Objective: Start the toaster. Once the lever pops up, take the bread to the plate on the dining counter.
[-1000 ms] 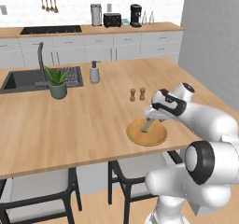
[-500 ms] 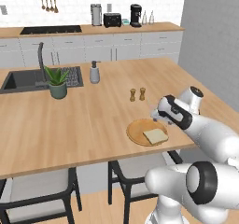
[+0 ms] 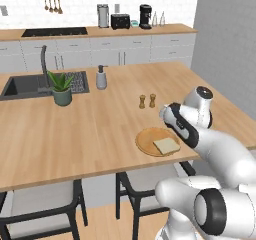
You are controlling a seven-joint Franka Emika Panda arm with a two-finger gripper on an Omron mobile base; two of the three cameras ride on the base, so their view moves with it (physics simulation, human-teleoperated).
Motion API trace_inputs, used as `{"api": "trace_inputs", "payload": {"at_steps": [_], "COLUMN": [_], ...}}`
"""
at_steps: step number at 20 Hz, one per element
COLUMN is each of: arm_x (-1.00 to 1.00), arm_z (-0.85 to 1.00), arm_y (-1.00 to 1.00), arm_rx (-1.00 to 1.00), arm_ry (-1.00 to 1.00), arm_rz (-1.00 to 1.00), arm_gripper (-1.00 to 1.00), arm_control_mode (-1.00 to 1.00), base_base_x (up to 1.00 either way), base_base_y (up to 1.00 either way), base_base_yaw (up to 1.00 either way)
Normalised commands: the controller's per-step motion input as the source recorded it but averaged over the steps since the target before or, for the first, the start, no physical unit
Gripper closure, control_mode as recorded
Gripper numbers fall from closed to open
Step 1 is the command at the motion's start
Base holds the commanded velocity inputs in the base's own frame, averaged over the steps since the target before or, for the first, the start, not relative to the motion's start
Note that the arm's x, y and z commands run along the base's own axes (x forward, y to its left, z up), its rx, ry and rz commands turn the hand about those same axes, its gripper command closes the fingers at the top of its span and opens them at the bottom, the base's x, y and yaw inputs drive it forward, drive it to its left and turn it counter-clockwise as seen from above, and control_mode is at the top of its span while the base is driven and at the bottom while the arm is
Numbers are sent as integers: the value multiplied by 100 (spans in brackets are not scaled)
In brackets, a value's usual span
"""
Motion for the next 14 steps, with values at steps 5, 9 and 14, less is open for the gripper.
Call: {"api": "trace_inputs", "payload": {"at_steps": [5,9,14], "arm_x": [-6,-46,-65], "arm_z": [42,23,14], "arm_y": [40,53,32], "arm_rx": [-9,-19,-18], "arm_ry": [4,3,1], "arm_rz": [-6,2,10], "arm_gripper": [-100,-100,-100], "arm_control_mode": [-100,-100,-100], "base_base_x": [0,0,0], "base_base_y": [0,0,0], "base_base_yaw": [0,0,0]}}
